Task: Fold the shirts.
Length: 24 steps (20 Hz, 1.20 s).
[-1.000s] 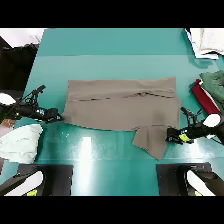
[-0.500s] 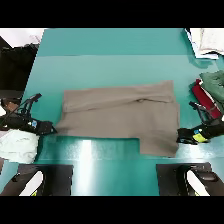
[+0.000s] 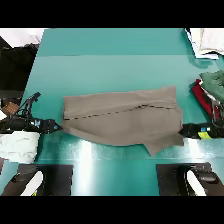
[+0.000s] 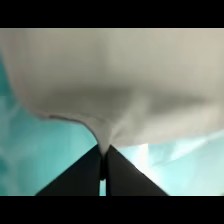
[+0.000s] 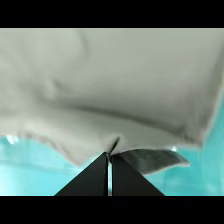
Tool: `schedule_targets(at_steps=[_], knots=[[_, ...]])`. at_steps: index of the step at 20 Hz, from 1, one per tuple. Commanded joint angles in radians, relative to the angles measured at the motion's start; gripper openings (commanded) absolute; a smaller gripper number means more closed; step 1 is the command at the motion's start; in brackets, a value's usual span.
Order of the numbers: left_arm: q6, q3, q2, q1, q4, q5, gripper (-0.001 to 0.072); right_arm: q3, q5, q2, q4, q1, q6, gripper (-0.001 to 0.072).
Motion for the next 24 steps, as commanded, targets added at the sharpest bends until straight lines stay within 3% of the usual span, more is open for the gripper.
schedule_targets(at_steps=[1,7,13,20,23,24], knots=[[-0.031,-0.002,0.002,0.001,-0.050,0.152,0.0025,0.105,-0.129,-0.128,0.039,0.000,-0.034,0.0017],[-0.083,-0.001,0.000,0.001,-0.052,0.378,0.0025,0.313,-0.202,-0.421,0.040,0.001,-0.076,0.0017],[-0.072,0.001,-0.053,0.000,-0.082,0.535,0.0026,0.446,-0.262,-0.634,0.047,0.019,-0.102,0.0018],[0.150,0.007,-0.263,0.000,-0.349,0.584,0.0026,0.583,-0.348,-0.794,0.047,0.090,-0.101,0.0020],[0.156,0.056,-0.319,0.001,-0.352,0.583,0.0028,0.616,-0.364,-0.837,0.047,0.081,-0.101,0.0021],[0.155,0.077,-0.325,0.001,-0.353,0.583,0.0151,0.627,-0.365,-0.846,0.048,0.074,-0.101,0.0023]])
